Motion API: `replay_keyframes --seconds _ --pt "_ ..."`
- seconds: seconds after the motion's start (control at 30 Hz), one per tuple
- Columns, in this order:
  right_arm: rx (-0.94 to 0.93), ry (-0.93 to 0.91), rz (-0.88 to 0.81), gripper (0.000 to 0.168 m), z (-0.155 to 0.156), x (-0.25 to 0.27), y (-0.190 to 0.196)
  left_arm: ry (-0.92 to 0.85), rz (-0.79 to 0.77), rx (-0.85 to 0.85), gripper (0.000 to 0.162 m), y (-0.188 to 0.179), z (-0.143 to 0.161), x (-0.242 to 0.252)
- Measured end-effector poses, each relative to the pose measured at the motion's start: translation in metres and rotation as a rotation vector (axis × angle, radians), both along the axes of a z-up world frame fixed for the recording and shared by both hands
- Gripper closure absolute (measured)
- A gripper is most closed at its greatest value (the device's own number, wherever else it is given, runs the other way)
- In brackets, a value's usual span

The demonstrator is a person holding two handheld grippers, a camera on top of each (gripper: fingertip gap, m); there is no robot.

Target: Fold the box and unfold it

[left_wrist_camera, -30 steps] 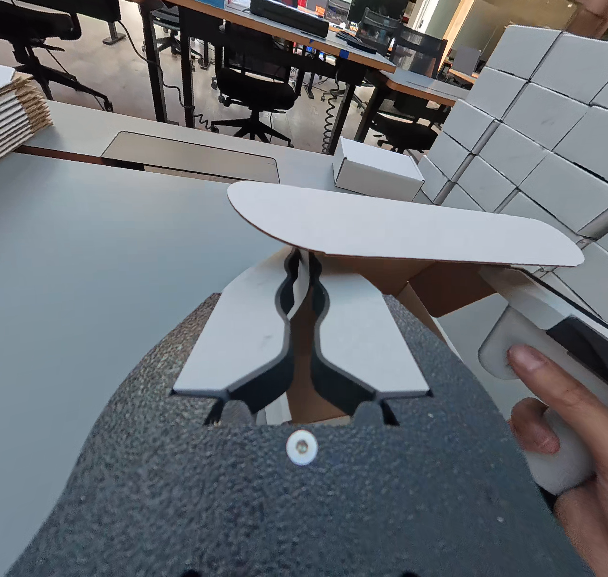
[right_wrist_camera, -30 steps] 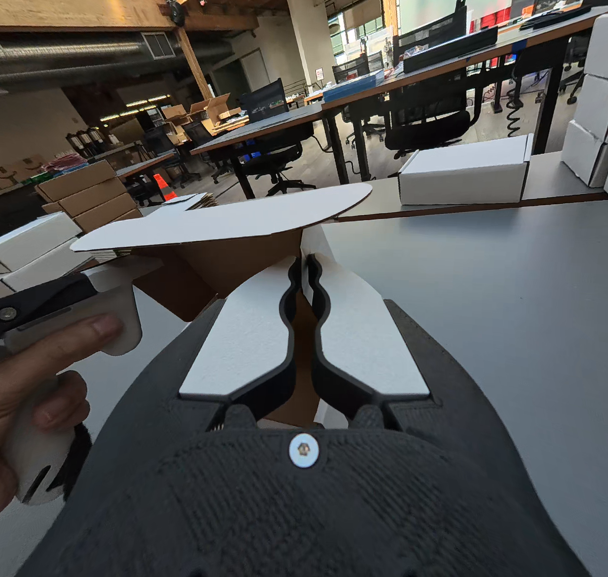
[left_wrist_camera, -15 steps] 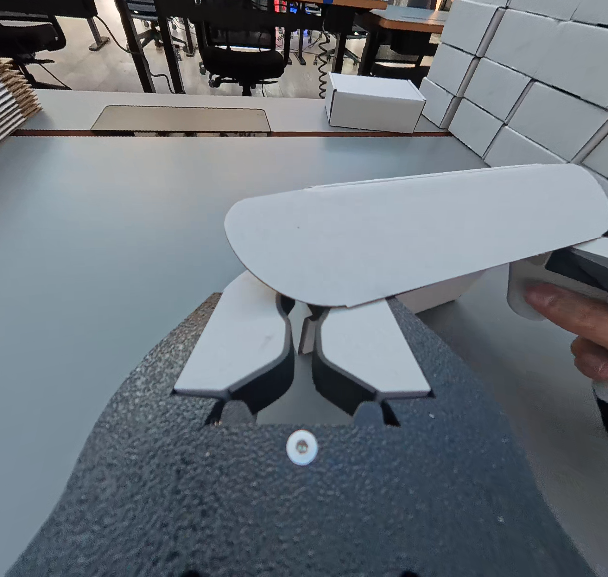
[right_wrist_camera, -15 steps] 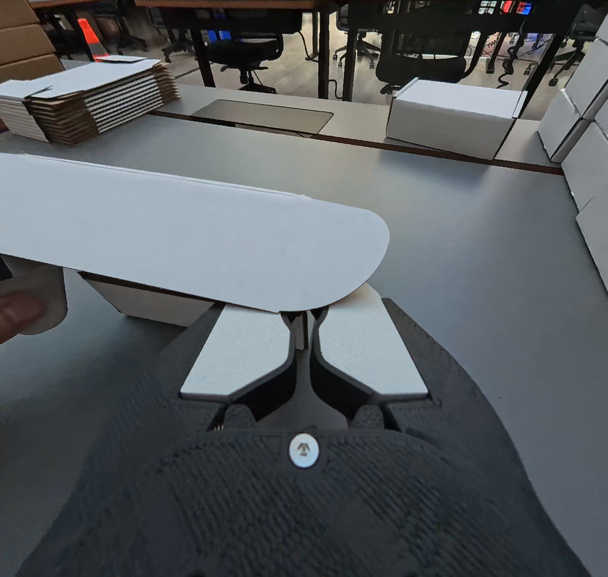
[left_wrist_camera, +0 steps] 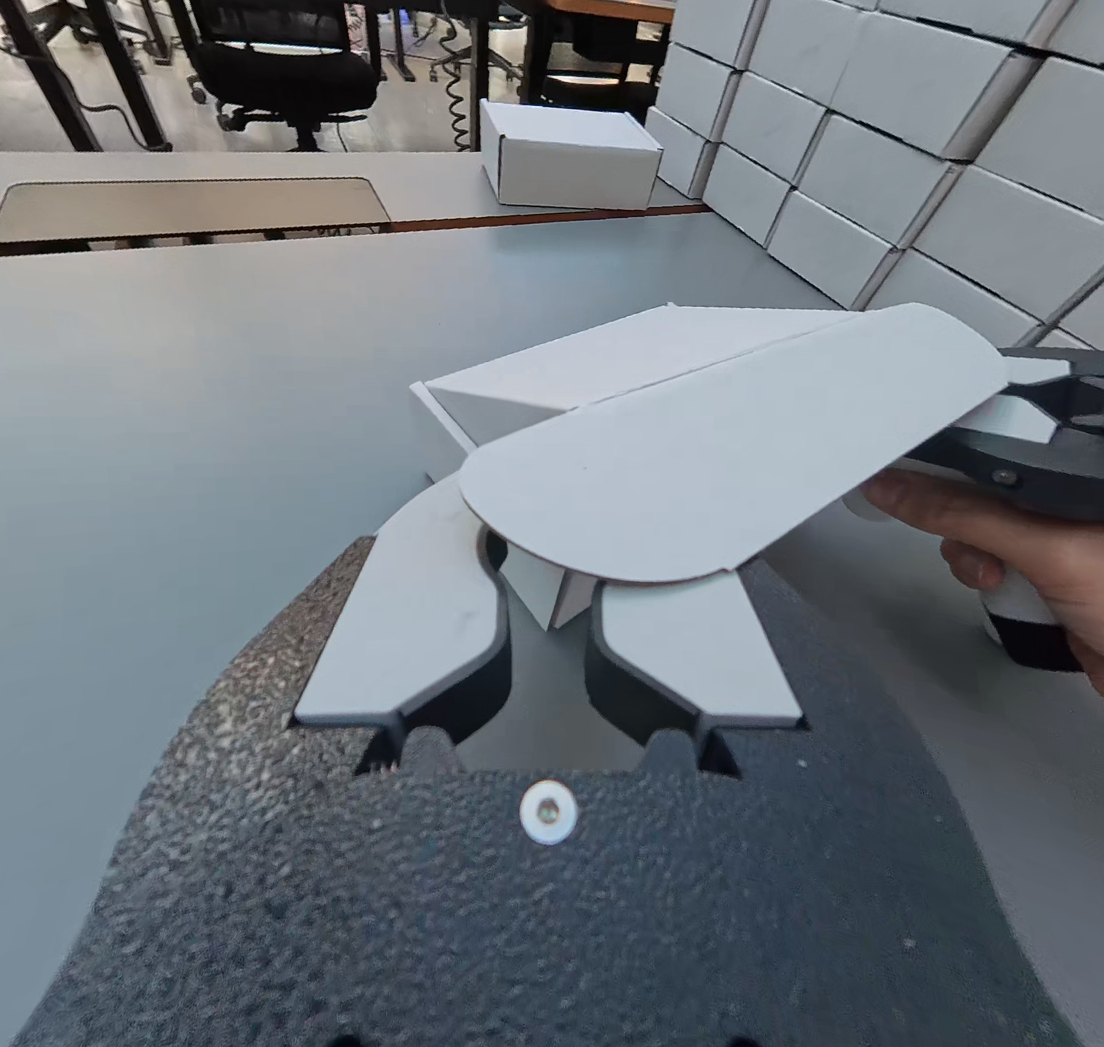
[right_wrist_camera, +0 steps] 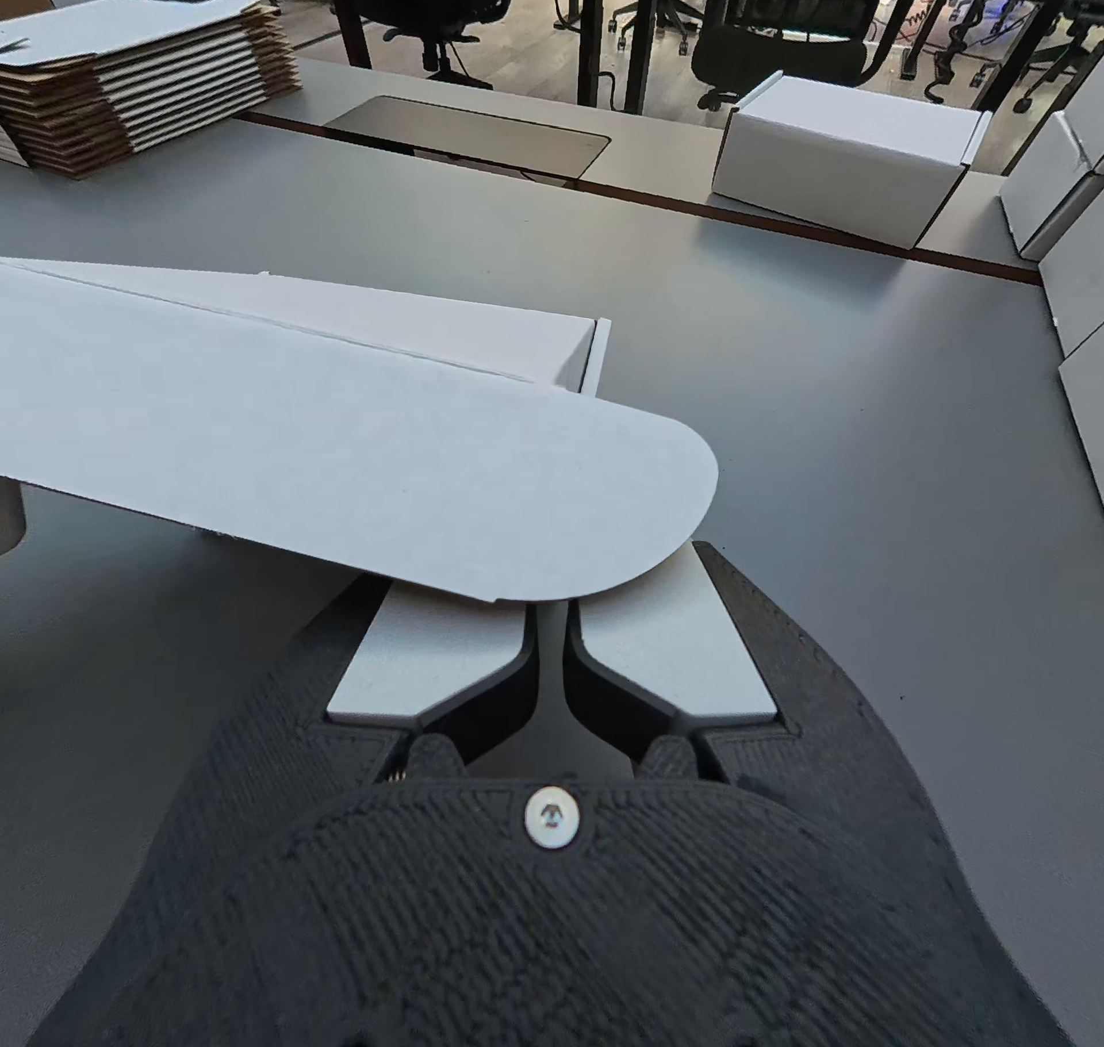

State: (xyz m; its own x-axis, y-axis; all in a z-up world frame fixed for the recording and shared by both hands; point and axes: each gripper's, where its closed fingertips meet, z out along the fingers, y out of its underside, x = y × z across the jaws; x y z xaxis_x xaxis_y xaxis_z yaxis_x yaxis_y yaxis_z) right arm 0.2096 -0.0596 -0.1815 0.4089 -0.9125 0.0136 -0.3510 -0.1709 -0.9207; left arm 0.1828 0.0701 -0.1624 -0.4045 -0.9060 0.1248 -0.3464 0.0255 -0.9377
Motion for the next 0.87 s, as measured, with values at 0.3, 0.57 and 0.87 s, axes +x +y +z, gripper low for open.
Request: replay_keyframes --seconds 0.3,0.57,0.87 --pt "0.010 0.002 0.023 0.167 0.000 0.000 -0.002 0.024 -0.442 0.176 0.139 0.044 0.032 -0.047" --pt "-0.005 -0.005 0.024 0.167 0.000 0.000 -0.002 0.332 -0.636 -0.390 0.162 0.018 0.081 -0.019" --pt "-0.055 -0.036 0.096 0.165 0.000 -0.002 -0.002 0.678 -0.549 -0.463 0.162 -0.003 0.001 0.023"
